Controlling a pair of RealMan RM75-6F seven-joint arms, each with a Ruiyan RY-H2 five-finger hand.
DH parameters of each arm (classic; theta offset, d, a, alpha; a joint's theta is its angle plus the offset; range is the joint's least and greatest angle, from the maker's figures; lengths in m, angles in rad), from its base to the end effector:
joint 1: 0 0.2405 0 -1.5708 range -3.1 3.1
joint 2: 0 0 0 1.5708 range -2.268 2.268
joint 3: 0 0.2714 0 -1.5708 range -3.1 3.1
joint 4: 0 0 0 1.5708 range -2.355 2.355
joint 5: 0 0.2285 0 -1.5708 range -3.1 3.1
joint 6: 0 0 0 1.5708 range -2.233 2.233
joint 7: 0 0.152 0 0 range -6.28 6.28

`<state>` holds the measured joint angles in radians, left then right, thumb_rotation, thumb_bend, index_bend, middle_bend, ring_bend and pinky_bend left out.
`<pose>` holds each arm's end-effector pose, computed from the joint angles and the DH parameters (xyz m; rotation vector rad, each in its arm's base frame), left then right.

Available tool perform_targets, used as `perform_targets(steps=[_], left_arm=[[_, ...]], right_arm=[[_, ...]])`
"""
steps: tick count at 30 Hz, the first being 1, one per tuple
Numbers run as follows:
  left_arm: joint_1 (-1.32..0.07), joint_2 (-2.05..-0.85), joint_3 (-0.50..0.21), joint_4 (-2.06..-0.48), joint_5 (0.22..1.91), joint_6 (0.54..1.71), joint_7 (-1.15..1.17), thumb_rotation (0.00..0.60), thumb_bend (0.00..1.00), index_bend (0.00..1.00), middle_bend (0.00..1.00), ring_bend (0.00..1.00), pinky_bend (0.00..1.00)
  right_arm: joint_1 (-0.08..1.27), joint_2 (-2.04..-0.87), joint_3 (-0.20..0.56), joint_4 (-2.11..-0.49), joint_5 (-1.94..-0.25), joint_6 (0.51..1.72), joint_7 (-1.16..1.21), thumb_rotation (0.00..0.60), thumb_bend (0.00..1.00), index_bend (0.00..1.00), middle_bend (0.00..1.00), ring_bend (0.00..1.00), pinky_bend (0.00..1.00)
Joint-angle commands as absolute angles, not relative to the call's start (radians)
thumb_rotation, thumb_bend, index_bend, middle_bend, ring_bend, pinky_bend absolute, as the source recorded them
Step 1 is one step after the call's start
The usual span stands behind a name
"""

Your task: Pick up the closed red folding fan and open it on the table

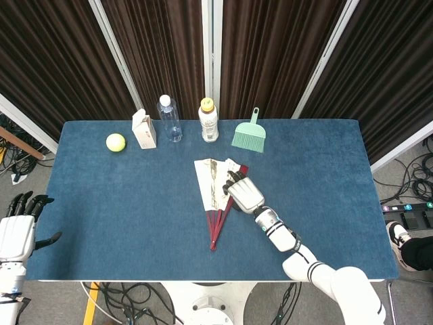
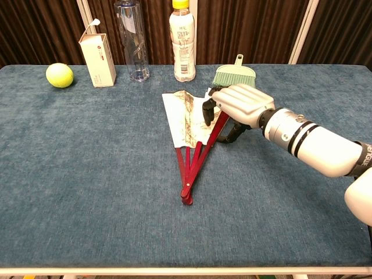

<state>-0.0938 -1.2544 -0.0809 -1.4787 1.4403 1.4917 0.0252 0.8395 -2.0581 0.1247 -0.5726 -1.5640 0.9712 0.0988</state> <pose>-0.3501 0.2026 0.1243 -1.3141 -0.8832 -0.8881 -0.1602 -0.3966 -0.1454 2.0194 -0.6742 0.9978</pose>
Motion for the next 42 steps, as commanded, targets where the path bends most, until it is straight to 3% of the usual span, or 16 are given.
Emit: perform_targets(steps=[1,8,12,15,19,25,34,42], left_arm=[[-0.094,-1.253,-0.082,-1.478,1.440,1.492,0.020,0.600,0.02,0.25,0.20,0.08,0.10],[-0.101,-1.254,-0.086,-1.471,1.441,1.484,0.001,0.600,0.02,0.25,0.20,0.08,0.10],[-0.120,-1.257,-0.098,-1.460,1.447,1.473,-0.024,0.600,0.02,0.25,0.20,0.08,0.10],[-0.143,-1.257,-0.111,-1.455,1.452,1.452,-0.073,0.600,0.02,0.25,0.20,0.08,0.10],[-0.190,-1.264,-0.134,-1.457,1.457,1.404,-0.159,0.600,0.02,0.25,0.20,0.08,0.11],[-0.298,-1.291,-0.174,-1.458,1.458,1.282,-0.312,0.600,0.02,0.26,0.20,0.08,0.17],[-0.444,-1.383,-0.229,-1.424,1.392,1.077,-0.625,0.600,0.02,0.26,0.20,0.08,0.23],[-0.497,-1.494,-0.253,-1.372,1.355,1.020,-0.814,0.600,0.02,0.26,0.21,0.08,0.25]], right_arm=[[0.849,-2.101,0.110,-0.504,-1.577,1.003,0.134,0.600,0.29,0.48,0.41,0.15,0.21],[0.871,-2.156,0.085,-0.402,-1.598,1.028,0.174,0.600,0.47,0.52,0.45,0.20,0.20],[0.890,-2.159,0.062,-0.367,-1.627,1.073,0.211,0.600,0.65,0.60,0.51,0.26,0.21],[0.910,-2.128,0.041,-0.366,-1.657,1.123,0.250,0.600,0.81,0.67,0.56,0.32,0.26],[0.943,-2.045,0.026,-0.414,-1.690,1.193,0.302,0.600,0.94,0.73,0.61,0.39,0.32],[1.004,-1.873,0.016,-0.564,-1.730,1.233,0.321,0.600,0.97,0.76,0.63,0.42,0.32],[1.097,-1.559,0.043,-0.958,-1.733,1.151,0.375,0.600,0.98,0.76,0.63,0.42,0.32],[1.140,-1.425,0.100,-1.177,-1.681,1.074,0.434,0.600,1.00,0.76,0.63,0.42,0.32]])
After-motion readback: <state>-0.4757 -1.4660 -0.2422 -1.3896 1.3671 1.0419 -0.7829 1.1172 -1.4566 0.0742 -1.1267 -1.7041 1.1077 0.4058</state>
